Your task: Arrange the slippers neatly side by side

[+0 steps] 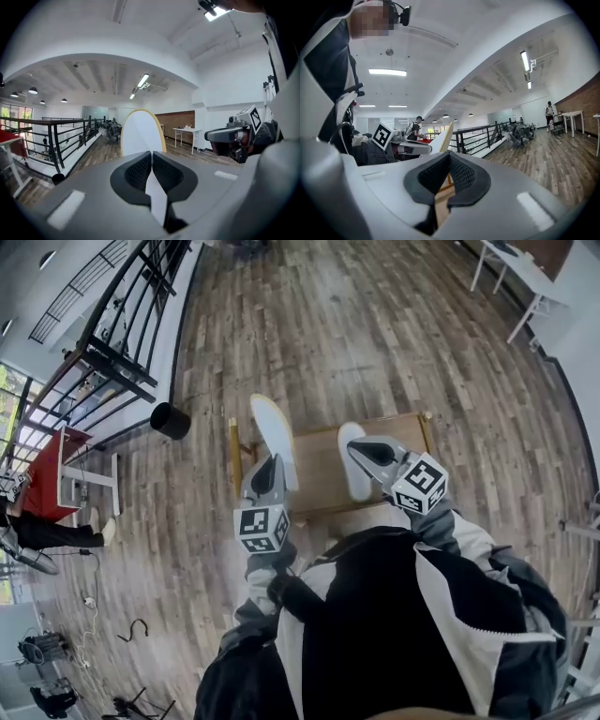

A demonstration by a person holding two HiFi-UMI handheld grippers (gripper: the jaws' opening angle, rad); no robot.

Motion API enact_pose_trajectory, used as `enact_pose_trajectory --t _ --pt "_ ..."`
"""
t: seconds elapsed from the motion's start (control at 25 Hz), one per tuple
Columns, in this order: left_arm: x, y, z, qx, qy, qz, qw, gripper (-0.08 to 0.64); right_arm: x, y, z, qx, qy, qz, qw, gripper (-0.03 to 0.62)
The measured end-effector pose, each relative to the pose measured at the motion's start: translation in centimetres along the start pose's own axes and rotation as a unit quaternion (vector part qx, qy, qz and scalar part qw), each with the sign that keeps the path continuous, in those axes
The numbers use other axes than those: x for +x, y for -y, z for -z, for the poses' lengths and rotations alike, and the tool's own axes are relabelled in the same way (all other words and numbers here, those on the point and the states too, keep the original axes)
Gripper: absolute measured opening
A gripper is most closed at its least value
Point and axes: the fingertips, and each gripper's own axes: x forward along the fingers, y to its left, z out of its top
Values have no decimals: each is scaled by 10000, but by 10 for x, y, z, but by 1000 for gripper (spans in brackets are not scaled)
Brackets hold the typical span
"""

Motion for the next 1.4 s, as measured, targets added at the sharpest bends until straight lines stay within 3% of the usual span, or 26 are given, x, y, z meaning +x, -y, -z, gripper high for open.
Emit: enact_pose_trajectory --t 0.52,0.84,1.0,1.12,1.4 --pt "-20 16 -8 41 206 4 9998 26 7 -9 -4 -124 31 -133 9998 5" --pt "-17 15 0 37 72 -37 10000 26 6 -6 -5 -113 -32 -103 9999 5" --pt "-19 5 17 -43 -111 -162 9998 26 2 -6 -4 -126 -35 -36 9999 5" --pt "-14 -8 37 -435 -294 -239 9983 27 1 -5 -1 -115 -78 25 9999 5" --pt "10 -32 103 -773 -1048 -387 9907 26 -11 0 7 -80 -182 241 9995 5"
